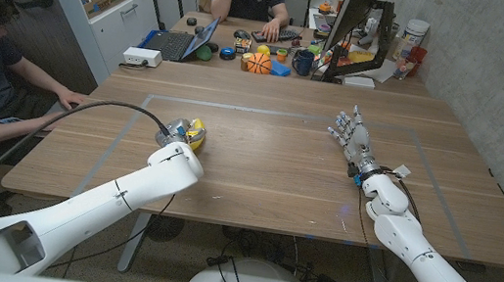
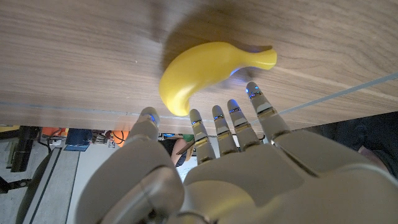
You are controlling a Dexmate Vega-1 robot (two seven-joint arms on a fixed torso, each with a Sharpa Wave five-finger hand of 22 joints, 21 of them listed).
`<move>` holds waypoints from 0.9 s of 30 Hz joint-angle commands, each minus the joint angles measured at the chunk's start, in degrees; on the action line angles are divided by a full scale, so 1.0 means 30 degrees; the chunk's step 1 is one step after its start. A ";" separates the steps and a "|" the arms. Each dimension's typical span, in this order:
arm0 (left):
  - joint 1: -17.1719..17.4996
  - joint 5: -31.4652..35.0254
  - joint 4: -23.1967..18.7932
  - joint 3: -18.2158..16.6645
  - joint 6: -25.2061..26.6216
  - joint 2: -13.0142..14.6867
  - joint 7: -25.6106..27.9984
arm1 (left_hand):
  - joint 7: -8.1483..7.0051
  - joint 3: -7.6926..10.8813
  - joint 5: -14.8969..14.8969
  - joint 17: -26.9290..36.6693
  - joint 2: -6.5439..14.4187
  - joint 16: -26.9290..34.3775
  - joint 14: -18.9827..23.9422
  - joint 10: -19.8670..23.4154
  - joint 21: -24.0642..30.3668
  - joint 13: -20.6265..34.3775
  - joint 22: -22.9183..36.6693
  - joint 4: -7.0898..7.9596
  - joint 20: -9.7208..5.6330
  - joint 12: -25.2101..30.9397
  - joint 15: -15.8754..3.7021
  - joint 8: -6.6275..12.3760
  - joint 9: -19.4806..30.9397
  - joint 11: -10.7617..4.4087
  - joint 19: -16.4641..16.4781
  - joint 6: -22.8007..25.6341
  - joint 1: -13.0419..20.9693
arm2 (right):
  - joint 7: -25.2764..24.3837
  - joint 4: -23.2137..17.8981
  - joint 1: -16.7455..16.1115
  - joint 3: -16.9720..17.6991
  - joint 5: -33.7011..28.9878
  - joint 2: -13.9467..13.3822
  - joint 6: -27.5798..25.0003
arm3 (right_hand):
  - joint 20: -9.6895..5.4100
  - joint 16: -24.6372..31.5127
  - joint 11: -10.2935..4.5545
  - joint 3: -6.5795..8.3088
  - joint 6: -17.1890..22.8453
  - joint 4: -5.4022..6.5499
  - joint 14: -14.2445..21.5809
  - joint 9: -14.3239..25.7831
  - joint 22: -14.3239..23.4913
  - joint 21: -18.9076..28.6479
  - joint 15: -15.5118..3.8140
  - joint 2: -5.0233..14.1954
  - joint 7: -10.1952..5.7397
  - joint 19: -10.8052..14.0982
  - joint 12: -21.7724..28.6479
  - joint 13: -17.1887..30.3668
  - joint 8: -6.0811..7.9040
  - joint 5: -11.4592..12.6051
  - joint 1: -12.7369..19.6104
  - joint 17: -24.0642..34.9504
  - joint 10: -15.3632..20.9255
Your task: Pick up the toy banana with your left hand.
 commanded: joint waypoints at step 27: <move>0.0827 0.0751 0.1534 -0.0540 -0.0295 -0.1094 0.0501 | 0.0249 -0.0092 -0.0104 0.0045 -0.0035 -0.0050 0.0031 0.0594 -0.0041 0.0001 0.0034 0.0303 -0.0020 0.0022 -0.0105 0.0272 0.0196 -0.0134 -0.0043 0.0646 0.0118 | -0.0171 -0.0628 -0.0448 0.0095 -0.0006 -0.0108 0.0215 | 0.0135 0.0133 0.0117 -0.0172 -0.0167 0.0057 0.0002 0.0041 0.0036 0.0132 0.0193 0.0100 0.0006 0.0021 0.0103 0.0089 0.0099 0.0098 0.0220 0.0063 -0.0087</move>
